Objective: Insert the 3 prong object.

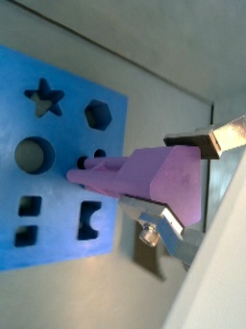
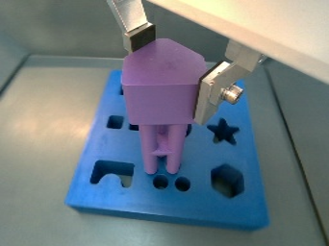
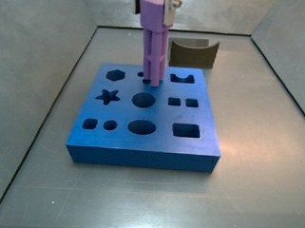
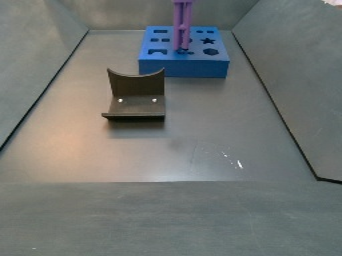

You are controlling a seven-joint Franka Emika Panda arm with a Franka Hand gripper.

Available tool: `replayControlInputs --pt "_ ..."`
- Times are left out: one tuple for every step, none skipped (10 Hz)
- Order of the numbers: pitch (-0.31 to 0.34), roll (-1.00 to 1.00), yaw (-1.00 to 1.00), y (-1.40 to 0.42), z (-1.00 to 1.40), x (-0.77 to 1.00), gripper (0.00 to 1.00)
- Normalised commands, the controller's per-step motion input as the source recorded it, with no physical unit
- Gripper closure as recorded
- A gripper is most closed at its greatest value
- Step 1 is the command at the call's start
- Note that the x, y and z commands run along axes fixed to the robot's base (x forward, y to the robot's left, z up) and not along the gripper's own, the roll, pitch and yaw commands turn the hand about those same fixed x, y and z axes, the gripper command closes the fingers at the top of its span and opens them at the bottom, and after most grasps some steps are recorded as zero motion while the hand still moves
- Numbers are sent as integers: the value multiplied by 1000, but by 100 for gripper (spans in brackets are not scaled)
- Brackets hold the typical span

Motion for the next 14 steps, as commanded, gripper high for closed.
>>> replayControlInputs --pt "0 0 -726 254 -77 -169 100" --pt "0 0 -300 249 -154 -94 100" --pt "37 0 -366 377 -137 -274 100" --pt "13 0 -323 337 -117 -314 100" --pt "0 0 -166 54 -151 -154 100" --pt "-59 -46 -49 0 -274 -77 100" --pt "-66 -89 0 -51 -394 0 100" --pt "-53 -69 0 -9 -566 0 100" --pt "-70 -73 0 0 -637 0 100" --pt "-99 -59 0 0 -523 0 100" --pt "-67 -61 0 0 -480 0 100" --pt "-51 -71 0 0 -466 0 100" --pt "-83 -127 -17 0 -103 0 100" --pt "-27 -56 0 11 -100 0 100"
